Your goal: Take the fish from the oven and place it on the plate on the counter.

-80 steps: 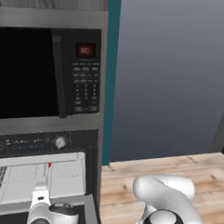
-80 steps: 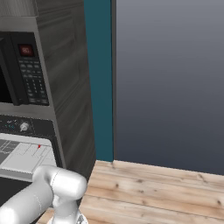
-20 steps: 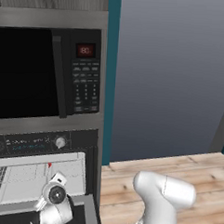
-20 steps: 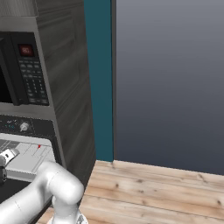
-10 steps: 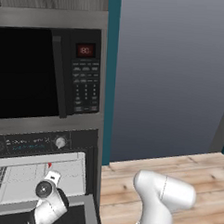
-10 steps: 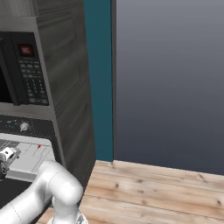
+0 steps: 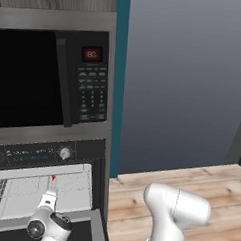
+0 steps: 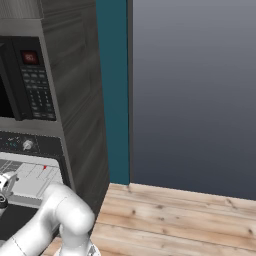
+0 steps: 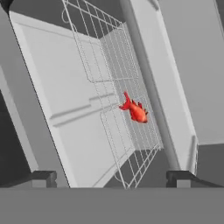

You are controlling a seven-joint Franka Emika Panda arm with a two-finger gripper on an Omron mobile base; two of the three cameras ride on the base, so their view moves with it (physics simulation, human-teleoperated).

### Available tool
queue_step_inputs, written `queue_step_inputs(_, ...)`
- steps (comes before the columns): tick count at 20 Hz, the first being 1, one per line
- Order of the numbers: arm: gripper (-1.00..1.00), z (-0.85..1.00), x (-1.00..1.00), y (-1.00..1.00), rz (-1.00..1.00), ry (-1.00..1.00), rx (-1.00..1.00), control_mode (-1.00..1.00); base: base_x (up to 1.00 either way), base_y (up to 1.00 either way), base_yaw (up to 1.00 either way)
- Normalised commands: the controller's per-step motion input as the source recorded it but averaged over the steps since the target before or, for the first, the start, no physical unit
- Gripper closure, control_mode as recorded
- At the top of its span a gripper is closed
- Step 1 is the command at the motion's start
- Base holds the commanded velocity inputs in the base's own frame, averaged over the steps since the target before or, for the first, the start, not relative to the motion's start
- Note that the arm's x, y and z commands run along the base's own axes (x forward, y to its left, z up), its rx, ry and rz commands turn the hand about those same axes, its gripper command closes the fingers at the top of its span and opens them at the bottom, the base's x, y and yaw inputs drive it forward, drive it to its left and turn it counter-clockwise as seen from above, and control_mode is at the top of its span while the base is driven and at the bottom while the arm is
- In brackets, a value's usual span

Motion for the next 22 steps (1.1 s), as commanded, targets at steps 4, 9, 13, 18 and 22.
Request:
queue_step_inputs(4,-1.0,-0.27,0.26,0.16,0.03,-0.17,-0.15,-1.0,0.0,0.0,0.0)
queue_step_inputs(9,-1.0,-0.25,0.45,0.06,0.02,-0.07,-0.11,-1.0,0.0,0.0,0.0)
queue_step_inputs(13,-1.0,-0.27,0.39,0.01,0.0,-0.07,-0.09,-1.0,0.0,0.0,0.0)
queue_step_inputs(18,-1.0,-0.41,0.42,0.0,0.0,-0.08,-0.08,-1.0,0.0,0.0,0.0)
queue_step_inputs(22,-1.0,-0.52,0.3,0.0,0.0,-0.08,-0.08,-1.0,0.0,0.0,0.0)
